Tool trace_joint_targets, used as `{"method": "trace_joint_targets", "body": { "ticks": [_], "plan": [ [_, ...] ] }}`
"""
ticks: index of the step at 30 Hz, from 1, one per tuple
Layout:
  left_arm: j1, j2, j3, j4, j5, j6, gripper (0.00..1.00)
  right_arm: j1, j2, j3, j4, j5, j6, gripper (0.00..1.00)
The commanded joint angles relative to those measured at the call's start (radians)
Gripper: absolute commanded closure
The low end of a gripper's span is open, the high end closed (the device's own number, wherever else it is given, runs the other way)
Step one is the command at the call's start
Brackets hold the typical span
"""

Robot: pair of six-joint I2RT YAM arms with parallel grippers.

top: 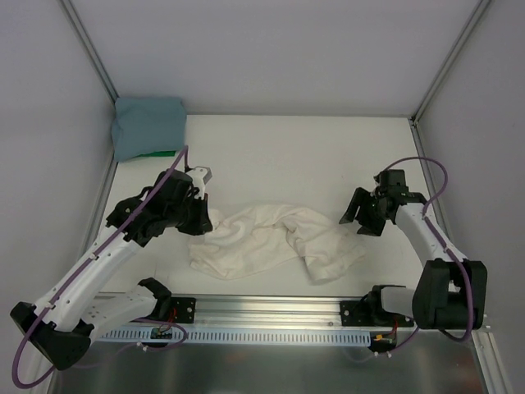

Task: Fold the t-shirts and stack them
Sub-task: Flatten out the tshirt

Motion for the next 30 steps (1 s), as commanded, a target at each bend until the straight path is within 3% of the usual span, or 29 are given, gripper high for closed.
{"method": "trace_joint_targets", "body": {
  "ticks": [1, 8, 11, 12, 13, 19, 30],
  "plan": [
    [-0.004, -0.031, 0.001, 0.006, -0.026, -0.008, 1.0, -0.008, 0.037, -0.048, 0.03, -0.005, 0.004, 0.31],
    [-0.003, -0.036, -0.016, 0.009, -0.032, -0.008, 1.0, -0.006, 0.119, -0.105, 0.128, -0.033, 0.022, 0.33],
    [-0.004, -0.033, -0.018, 0.017, -0.031, -0.008, 1.0, -0.006, 0.168, -0.12, 0.166, -0.049, 0.024, 0.65],
    [-0.004, -0.031, -0.018, 0.017, -0.031, -0.006, 1.0, -0.008, 0.18, -0.123, 0.177, -0.057, 0.027, 0.95],
    [-0.003, -0.028, -0.018, 0.017, -0.032, -0.006, 1.0, -0.006, 0.191, -0.123, 0.185, -0.06, 0.027, 1.0],
    [-0.003, -0.036, -0.027, 0.014, -0.049, 0.002, 1.0, -0.008, 0.206, -0.05, 0.196, -0.047, 0.053, 1.0],
    [-0.003, -0.036, -0.055, 0.037, -0.086, 0.017, 1.0, -0.006, 0.304, 0.582, -0.013, -0.051, 0.079, 1.0]
  ]
}}
